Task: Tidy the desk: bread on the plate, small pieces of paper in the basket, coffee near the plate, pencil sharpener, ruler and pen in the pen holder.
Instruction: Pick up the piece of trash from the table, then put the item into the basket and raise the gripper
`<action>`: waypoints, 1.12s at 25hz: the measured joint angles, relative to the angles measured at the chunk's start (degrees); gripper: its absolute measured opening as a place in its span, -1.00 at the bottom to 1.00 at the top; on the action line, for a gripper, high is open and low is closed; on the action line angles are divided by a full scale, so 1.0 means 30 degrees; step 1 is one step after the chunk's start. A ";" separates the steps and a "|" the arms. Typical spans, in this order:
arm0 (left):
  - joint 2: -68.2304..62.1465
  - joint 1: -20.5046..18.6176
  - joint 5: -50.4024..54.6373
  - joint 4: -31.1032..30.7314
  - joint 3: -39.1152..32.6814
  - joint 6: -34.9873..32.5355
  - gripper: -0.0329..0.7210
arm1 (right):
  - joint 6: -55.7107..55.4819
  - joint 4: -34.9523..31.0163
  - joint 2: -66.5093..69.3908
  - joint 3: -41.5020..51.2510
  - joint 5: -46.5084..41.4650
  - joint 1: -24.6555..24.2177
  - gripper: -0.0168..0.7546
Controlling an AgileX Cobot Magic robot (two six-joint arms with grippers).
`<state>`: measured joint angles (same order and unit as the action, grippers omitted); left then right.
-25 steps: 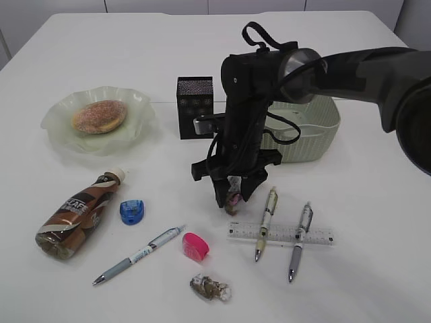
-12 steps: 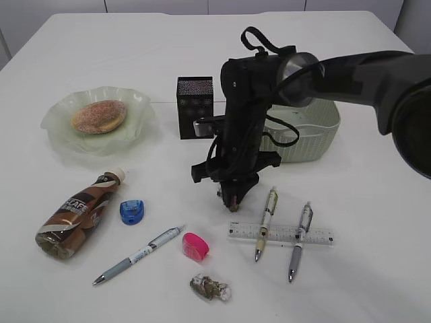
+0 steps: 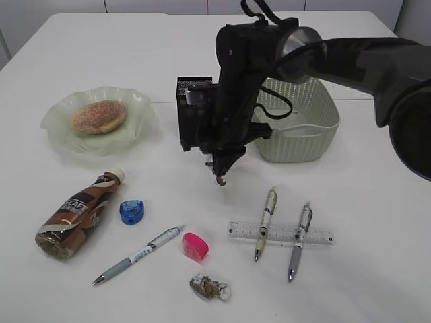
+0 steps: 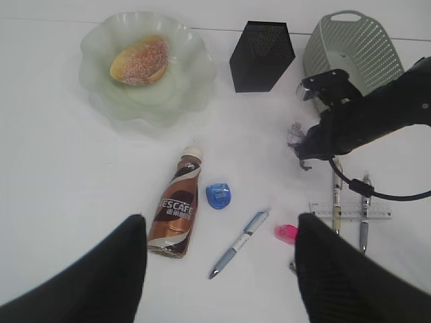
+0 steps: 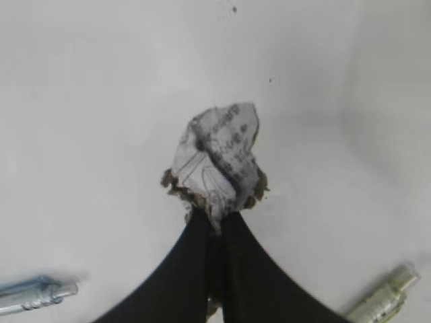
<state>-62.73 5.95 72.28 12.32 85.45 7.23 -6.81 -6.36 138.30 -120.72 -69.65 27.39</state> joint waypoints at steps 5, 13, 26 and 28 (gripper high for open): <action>0.0000 0.0000 0.0000 0.0000 0.0000 0.0000 0.43 | -0.0376 -0.1025 -0.0200 -0.0505 -0.0072 0.0000 -0.96; 0.0000 0.0000 0.0000 0.0000 0.0000 0.0000 0.43 | -0.0502 0.0686 -0.2559 -0.0505 -0.0199 -0.0688 -0.96; 0.0000 0.0000 0.0000 0.0012 0.0000 0.0037 0.38 | -0.0793 0.1207 -0.3425 -0.1667 -0.0454 -0.6242 -0.96; 0.0000 0.0000 0.0000 0.0012 0.0000 0.0034 0.38 | -0.0839 0.0980 -0.3425 -0.1667 -0.0468 -0.6649 -0.96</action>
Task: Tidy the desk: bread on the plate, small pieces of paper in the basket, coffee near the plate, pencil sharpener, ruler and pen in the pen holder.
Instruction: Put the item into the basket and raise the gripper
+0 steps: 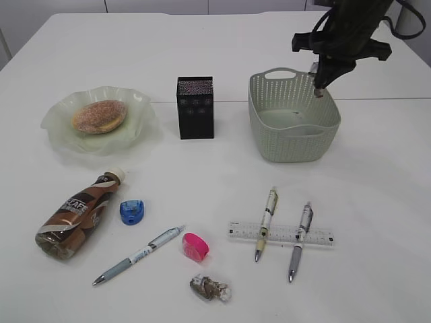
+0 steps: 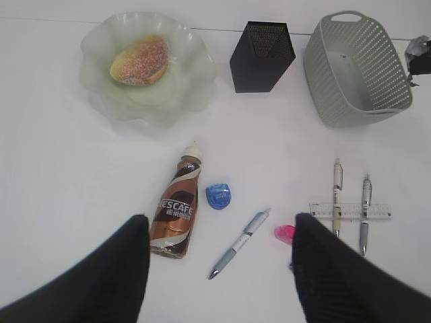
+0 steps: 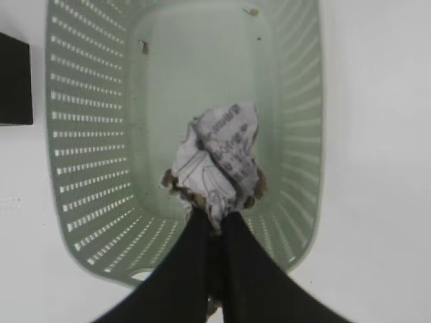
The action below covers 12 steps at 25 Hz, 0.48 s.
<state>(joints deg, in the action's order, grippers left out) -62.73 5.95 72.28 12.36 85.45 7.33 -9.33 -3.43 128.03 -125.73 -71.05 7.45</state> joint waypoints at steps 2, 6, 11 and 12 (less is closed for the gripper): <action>0.0000 0.0000 0.0000 0.0000 0.0000 0.0009 0.38 | 0.0000 -0.0313 0.0000 0.0000 0.0000 -0.0099 -0.95; 0.0000 0.0000 0.0000 0.0033 0.0000 0.0042 0.38 | 0.0000 -0.1360 0.0000 0.0000 -0.0030 -0.0099 -0.85; 0.0000 0.0000 0.0000 0.0075 0.0000 0.0042 0.38 | -0.0035 -0.1835 0.0469 0.0000 -0.0030 -0.0099 -0.25; 0.0000 0.0000 0.0000 0.0075 0.0000 0.0042 0.38 | -0.0014 -0.1973 0.0629 0.0000 -0.0030 -0.0099 -0.06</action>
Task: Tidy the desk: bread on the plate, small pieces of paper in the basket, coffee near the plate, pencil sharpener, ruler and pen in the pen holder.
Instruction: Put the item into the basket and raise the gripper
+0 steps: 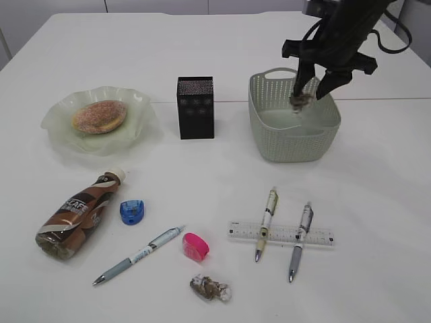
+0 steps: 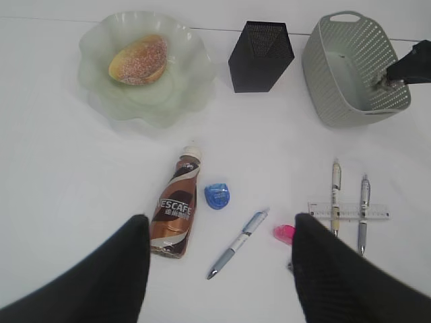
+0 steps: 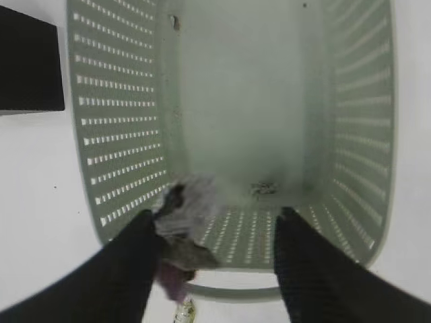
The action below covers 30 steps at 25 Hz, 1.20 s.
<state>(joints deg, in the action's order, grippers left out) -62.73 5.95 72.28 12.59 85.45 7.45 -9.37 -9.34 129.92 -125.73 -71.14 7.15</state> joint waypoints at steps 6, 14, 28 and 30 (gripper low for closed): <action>0.0000 0.0000 0.0000 0.0000 0.0000 0.0000 0.38 | -0.0030 -0.0358 0.0328 0.0000 0.0000 0.0000 0.47; 0.0000 0.0000 0.0000 -0.0143 0.0000 0.0000 0.38 | -0.0030 -0.0540 0.0472 0.0000 0.0354 0.0000 0.51; 0.0000 0.0000 0.0000 -0.0143 0.0000 0.0000 0.38 | 0.1276 -0.0713 0.0549 -0.0865 0.0076 -0.0032 0.51; 0.0000 0.0000 0.0000 -0.0143 0.0000 0.0000 0.38 | 0.2768 -0.0713 0.0513 -0.0865 0.0034 -0.0032 0.51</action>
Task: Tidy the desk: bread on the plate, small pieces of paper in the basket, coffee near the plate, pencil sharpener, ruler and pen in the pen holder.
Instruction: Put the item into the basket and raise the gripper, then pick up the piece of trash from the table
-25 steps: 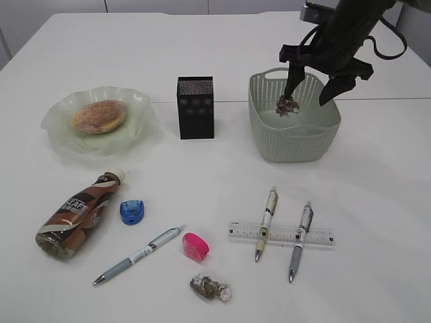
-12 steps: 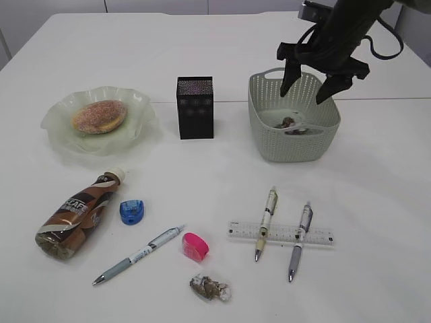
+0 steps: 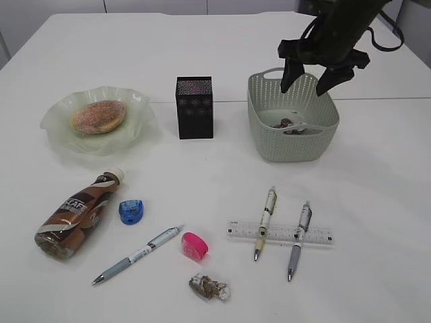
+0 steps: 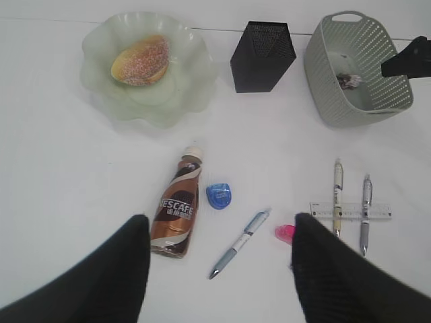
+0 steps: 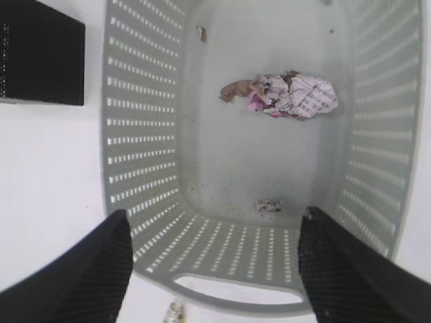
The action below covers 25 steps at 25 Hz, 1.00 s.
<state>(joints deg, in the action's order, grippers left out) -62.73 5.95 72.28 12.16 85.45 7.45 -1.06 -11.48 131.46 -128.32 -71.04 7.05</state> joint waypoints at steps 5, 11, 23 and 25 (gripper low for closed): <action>0.0000 0.0000 0.0000 0.0000 0.0000 0.0000 0.38 | 0.1300 0.0394 -0.1798 0.1291 0.0000 0.0000 0.51; 0.0000 0.0000 0.0000 -0.0324 0.0000 0.0036 0.38 | 0.1386 0.0671 -0.5778 0.5307 0.0000 0.0814 0.51; 0.0000 0.0000 0.0000 -0.0447 0.0000 0.0036 0.38 | 0.1459 0.2430 -1.0467 1.4420 0.0000 0.7477 0.51; 0.0000 0.0000 0.0000 -0.0447 0.0000 0.0036 0.38 | 0.1459 0.2493 -1.0426 1.5539 0.0435 0.8305 0.51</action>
<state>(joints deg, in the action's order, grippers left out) -62.73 5.95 72.28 10.82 85.45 7.56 3.31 -4.00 100.18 -81.71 -69.74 31.97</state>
